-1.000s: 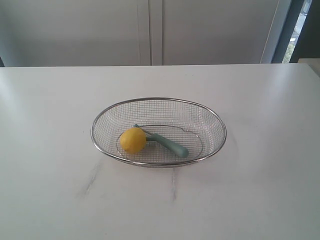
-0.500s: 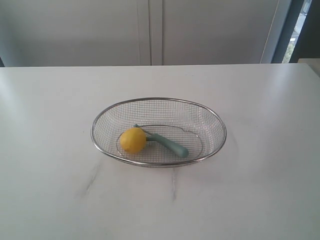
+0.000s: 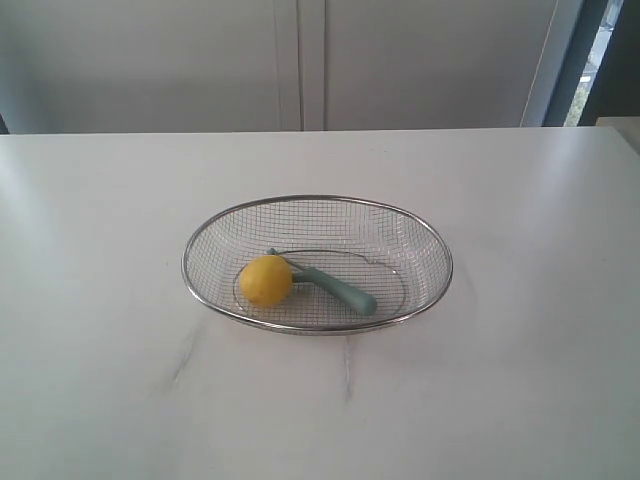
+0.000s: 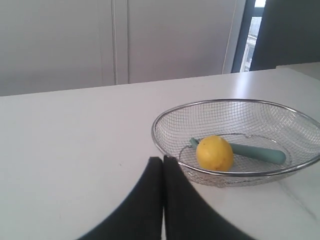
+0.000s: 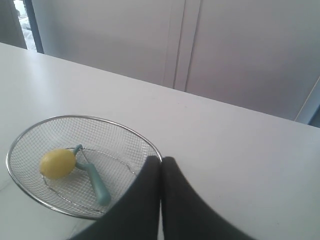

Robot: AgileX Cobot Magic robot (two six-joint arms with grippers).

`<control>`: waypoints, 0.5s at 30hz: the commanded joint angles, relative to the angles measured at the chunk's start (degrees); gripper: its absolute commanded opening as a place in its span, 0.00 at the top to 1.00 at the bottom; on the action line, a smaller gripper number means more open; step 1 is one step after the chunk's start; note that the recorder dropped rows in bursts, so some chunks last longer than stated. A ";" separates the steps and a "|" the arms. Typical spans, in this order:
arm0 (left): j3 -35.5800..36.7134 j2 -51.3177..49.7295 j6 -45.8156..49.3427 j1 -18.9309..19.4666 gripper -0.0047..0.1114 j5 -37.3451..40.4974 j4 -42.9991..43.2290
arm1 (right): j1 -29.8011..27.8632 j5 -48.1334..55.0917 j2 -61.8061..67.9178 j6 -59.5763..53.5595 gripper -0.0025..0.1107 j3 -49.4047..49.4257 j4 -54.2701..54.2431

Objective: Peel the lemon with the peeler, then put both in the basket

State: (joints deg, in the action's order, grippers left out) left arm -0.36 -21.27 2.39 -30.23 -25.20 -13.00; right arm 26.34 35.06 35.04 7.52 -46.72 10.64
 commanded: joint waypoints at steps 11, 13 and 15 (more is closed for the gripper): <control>0.36 16.60 -1.22 19.70 0.96 7.29 -0.70 | -0.40 -0.42 -0.29 0.29 0.98 0.13 0.12; 0.36 19.30 -1.22 21.81 0.96 7.43 -0.70 | -0.40 -0.42 -0.29 0.29 0.98 0.13 0.12; 0.36 20.62 -0.93 22.78 0.96 8.05 -0.70 | -0.40 -0.42 -0.29 0.29 0.98 0.13 0.12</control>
State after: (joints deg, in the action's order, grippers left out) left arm -0.22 -2.55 1.61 -8.70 -17.70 -13.10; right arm 26.34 35.06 35.00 7.52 -46.72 10.64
